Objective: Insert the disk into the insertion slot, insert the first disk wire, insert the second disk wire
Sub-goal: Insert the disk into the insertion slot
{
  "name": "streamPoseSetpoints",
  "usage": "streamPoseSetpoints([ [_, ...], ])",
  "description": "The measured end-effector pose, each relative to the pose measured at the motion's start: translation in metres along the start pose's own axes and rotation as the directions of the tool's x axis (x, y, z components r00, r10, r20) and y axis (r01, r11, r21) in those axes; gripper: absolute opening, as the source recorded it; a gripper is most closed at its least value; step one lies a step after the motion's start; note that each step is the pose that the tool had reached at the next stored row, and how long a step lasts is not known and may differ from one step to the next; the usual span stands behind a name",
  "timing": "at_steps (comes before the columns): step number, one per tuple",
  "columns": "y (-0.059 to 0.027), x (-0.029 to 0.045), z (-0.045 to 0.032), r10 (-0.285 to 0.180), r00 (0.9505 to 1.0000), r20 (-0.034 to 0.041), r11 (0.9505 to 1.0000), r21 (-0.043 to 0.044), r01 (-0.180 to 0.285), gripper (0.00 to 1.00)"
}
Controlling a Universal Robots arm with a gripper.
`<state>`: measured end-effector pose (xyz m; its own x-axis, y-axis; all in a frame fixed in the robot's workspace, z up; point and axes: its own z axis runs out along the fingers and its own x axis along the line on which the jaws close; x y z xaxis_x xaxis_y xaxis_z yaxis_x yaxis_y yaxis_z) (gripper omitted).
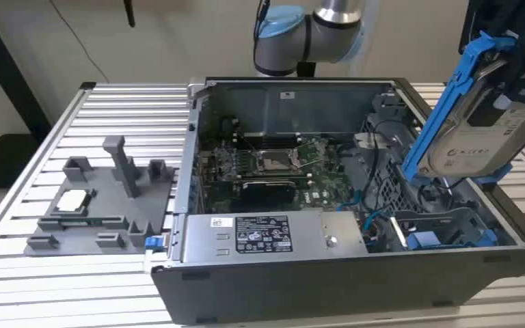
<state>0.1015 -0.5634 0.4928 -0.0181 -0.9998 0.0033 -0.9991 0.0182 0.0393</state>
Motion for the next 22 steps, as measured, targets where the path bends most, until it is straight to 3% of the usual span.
streamPoseSetpoints([
  [11, -0.0012, 0.0, 0.001, 0.0, 1.0, -0.0001, 1.0, 0.0, 0.0, 0.33],
  [18, -0.0137, 0.0008, 0.0134, 0.0, 1.0, 0.0001, 1.0, 0.0, 0.0, 0.33],
  [22, -0.0149, 0.0015, 0.0204, 0.0, 1.0, -0.0001, 1.0, 0.0, 0.0, 0.33],
])
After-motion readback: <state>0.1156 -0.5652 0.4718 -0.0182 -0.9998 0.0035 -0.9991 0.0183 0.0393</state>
